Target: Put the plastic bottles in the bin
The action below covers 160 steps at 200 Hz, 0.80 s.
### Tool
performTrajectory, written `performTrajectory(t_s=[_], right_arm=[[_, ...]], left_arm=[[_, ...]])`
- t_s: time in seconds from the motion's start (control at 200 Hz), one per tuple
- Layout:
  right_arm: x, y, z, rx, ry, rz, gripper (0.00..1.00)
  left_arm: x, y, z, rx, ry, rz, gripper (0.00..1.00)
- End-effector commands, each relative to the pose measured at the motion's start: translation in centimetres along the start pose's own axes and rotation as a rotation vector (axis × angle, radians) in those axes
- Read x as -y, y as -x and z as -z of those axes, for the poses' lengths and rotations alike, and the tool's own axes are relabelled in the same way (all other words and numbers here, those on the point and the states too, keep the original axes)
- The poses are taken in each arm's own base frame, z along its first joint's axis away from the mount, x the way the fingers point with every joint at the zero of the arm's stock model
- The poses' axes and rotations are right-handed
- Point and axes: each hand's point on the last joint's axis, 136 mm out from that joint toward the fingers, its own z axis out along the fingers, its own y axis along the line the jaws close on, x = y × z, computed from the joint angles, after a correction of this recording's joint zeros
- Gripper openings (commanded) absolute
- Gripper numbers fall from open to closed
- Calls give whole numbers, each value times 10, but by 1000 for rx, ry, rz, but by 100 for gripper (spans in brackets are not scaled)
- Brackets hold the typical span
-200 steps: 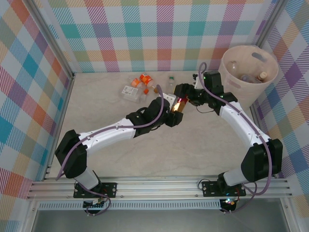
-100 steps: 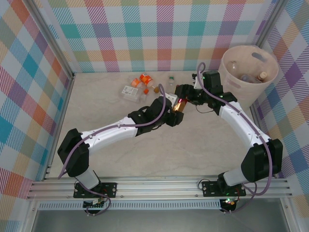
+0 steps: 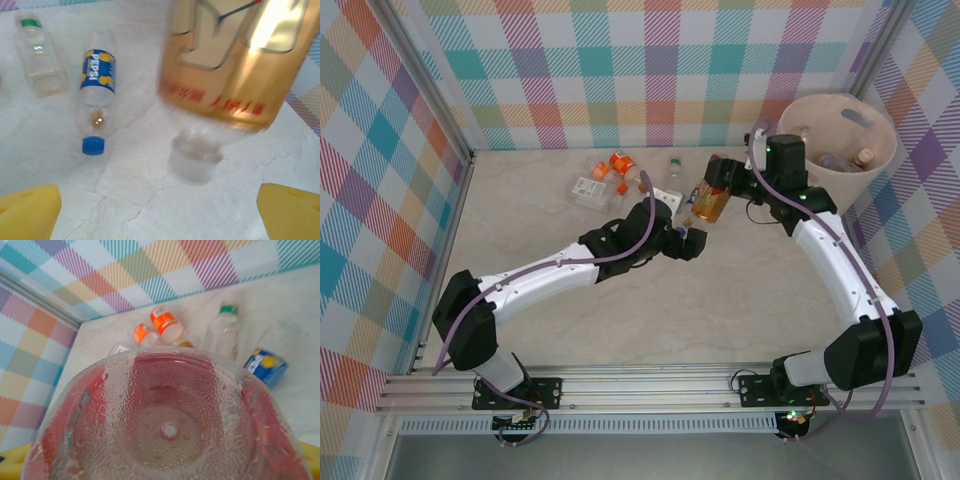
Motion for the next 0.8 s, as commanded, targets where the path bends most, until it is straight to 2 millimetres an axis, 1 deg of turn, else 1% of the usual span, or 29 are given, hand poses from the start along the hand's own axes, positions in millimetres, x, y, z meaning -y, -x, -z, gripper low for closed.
performTrajectory(t_s=[0.0, 0.065, 0.14, 0.235, 0.345, 0.545, 0.625, 0.705, 0.795], right_arm=[[-4, 46, 42, 166, -51, 142, 59], [3, 62, 58, 224, -89, 173, 59], [9, 81, 78, 298, -130, 204, 55], [15, 103, 101, 397, -182, 244, 54], [22, 132, 128, 513, -258, 280, 53], [52, 181, 174, 776, -445, 256, 54], [63, 195, 185, 852, -486, 236, 54], [76, 205, 189, 909, -531, 224, 55], [96, 208, 190, 960, -605, 225, 55]], left_arm=[[-11, 25, 23, 120, 58, 57, 100], [-21, 28, 31, 154, 101, 76, 100], [-33, 29, 37, 184, 149, 98, 100], [-43, 27, 38, 188, 188, 117, 100], [-46, 24, 34, 172, 199, 132, 100], [-44, 23, 27, 143, 200, 126, 100], [-44, 21, 25, 135, 204, 126, 100], [-46, 21, 25, 134, 213, 127, 100], [-49, 18, 26, 129, 228, 127, 100]])
